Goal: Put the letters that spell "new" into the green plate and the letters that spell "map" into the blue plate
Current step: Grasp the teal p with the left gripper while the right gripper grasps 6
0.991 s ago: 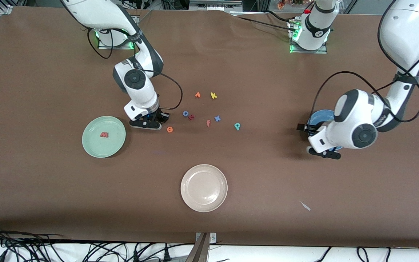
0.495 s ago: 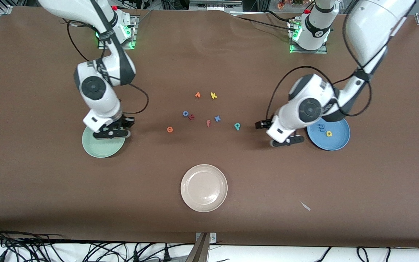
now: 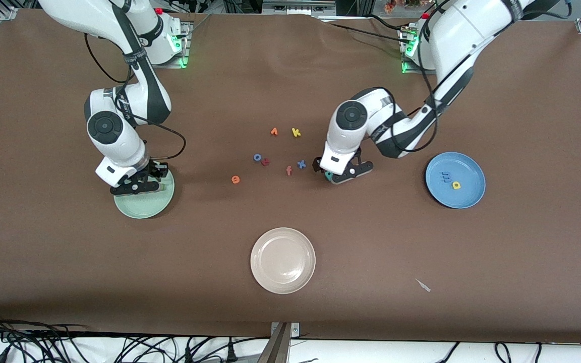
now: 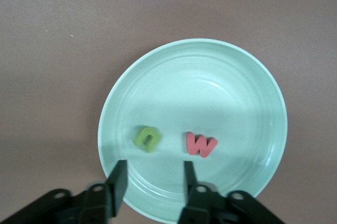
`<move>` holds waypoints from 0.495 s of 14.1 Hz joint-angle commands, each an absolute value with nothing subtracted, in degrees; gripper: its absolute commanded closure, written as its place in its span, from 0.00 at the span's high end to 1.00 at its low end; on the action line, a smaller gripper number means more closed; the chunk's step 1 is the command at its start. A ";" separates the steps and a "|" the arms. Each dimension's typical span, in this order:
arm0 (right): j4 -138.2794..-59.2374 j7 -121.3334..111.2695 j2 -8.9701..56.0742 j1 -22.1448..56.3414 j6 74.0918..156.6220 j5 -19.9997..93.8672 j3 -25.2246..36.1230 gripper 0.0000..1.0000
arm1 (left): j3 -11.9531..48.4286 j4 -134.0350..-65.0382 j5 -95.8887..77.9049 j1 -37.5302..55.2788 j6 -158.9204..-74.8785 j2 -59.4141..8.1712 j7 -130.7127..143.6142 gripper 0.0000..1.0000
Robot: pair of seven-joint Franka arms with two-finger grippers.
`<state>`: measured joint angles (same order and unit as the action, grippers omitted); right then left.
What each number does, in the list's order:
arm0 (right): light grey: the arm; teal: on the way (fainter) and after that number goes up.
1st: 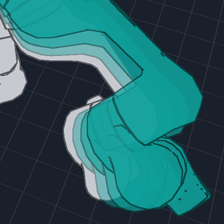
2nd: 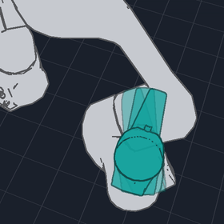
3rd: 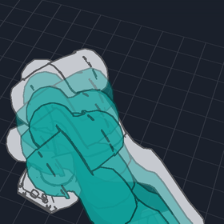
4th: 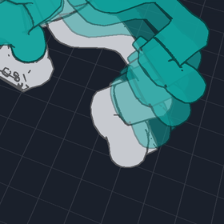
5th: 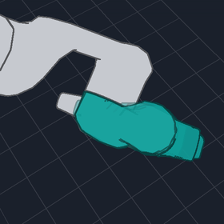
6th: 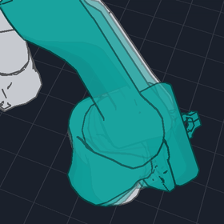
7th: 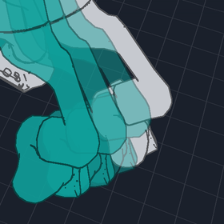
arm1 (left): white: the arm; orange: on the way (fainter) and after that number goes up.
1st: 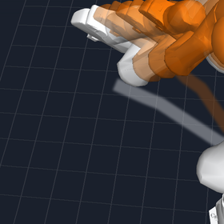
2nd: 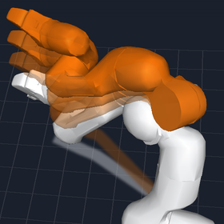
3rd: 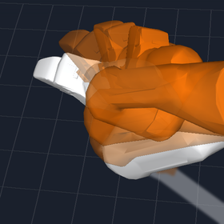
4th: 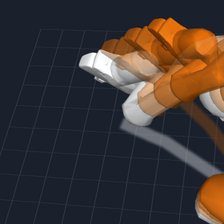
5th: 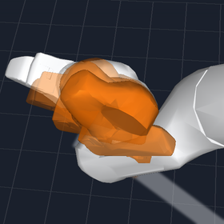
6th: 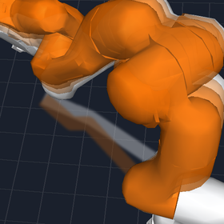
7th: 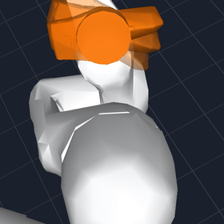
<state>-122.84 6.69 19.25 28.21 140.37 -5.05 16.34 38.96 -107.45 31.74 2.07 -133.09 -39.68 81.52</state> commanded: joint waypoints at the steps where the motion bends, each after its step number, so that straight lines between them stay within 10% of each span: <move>1: -123.40 6.24 18.81 28.48 141.06 -3.96 16.26 0.67 | 37.27 -102.75 34.98 3.78 -133.07 -43.94 83.85 0.98; 7: -120.86 25.01 18.89 28.91 140.45 -1.85 6.87 0.71 | 35.60 -100.81 34.46 5.80 -132.89 -45.35 84.20 0.82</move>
